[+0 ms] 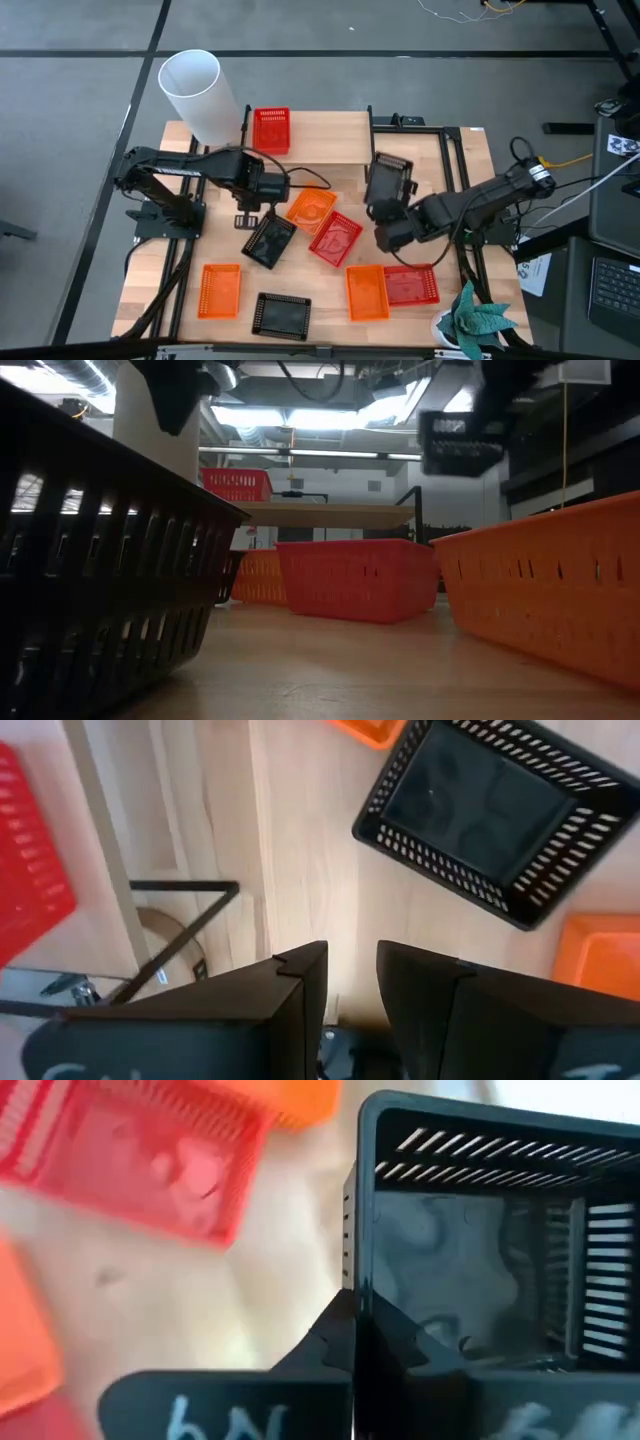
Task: Stack baskets on shelf by color
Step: Put the top right black bin on the shelf
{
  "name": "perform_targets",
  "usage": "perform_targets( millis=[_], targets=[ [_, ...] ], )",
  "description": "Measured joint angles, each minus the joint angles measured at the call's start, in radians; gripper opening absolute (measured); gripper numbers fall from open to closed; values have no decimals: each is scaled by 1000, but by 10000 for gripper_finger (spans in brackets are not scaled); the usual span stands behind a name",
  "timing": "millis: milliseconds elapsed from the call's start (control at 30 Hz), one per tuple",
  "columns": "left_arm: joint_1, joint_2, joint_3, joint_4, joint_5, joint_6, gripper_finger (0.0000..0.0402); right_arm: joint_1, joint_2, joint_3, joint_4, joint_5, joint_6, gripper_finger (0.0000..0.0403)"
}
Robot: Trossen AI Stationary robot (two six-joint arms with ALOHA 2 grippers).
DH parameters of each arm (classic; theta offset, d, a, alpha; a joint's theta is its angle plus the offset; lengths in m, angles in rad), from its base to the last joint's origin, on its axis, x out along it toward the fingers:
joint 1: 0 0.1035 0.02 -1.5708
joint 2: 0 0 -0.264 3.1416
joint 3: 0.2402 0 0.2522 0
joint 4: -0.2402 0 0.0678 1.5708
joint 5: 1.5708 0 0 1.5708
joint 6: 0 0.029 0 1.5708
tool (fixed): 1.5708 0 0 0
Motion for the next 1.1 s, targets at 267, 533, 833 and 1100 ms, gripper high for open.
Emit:
perform_targets(
  millis=[267, 533, 833, 1100],
  targets=[
    [-29, -248, -182, 175, -8, -63, 82, -148, 1, 124, 17, 140, -287, 1],
    [-38, -498, -563, 617, -15, -57, 82, -361, 1, 237, 156, -60, -679, 1],
    [-38, -571, -795, 950, -15, -27, 82, -675, 3, 199, 254, -508, -818, 1],
    [-38, -567, -830, 1075, -15, 23, 82, -728, 22, 89, 375, -624, -855, 0]
  ],
)
